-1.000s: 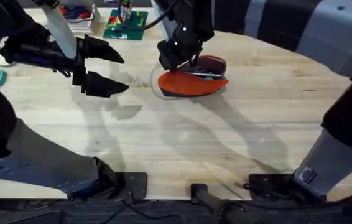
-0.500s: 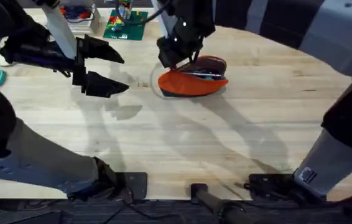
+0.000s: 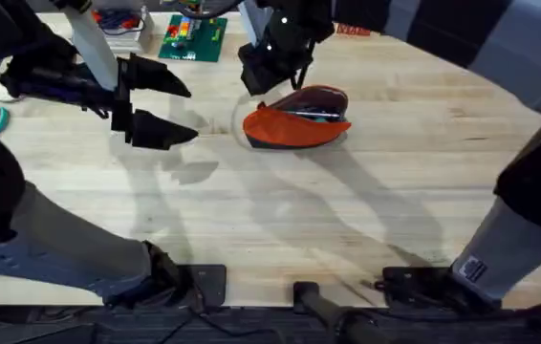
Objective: Unzip the bag, pick up the pens from the table one at a time and place them inside, then zip the bag closed.
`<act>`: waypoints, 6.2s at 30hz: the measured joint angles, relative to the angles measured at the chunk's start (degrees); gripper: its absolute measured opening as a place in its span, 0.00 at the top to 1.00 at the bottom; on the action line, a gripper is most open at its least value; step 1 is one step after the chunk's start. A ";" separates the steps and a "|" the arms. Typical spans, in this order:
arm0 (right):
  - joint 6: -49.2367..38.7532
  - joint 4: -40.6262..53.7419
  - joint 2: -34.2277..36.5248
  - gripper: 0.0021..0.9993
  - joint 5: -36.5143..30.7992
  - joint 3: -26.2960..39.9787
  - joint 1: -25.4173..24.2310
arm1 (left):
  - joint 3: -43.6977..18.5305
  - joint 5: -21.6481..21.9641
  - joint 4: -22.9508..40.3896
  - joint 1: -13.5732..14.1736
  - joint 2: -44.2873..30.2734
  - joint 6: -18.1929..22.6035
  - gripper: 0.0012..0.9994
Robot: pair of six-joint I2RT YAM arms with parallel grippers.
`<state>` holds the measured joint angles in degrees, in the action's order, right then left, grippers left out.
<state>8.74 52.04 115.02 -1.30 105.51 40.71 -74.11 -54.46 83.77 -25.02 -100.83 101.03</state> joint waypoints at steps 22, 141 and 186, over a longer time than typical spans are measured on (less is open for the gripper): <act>-0.01 3.68 -0.07 0.97 -2.38 0.09 0.00 | 0.00 0.00 0.00 0.00 0.01 0.15 0.01; -6.00 7.64 4.63 0.97 3.02 5.01 0.21 | 0.00 0.00 0.00 0.00 0.01 0.15 0.00; -6.00 10.02 4.63 0.97 3.02 8.13 0.22 | 0.00 0.00 0.00 0.00 0.01 0.15 0.01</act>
<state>2.74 62.06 119.66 1.72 113.65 40.93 -74.11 -54.46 83.77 -25.02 -100.82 101.19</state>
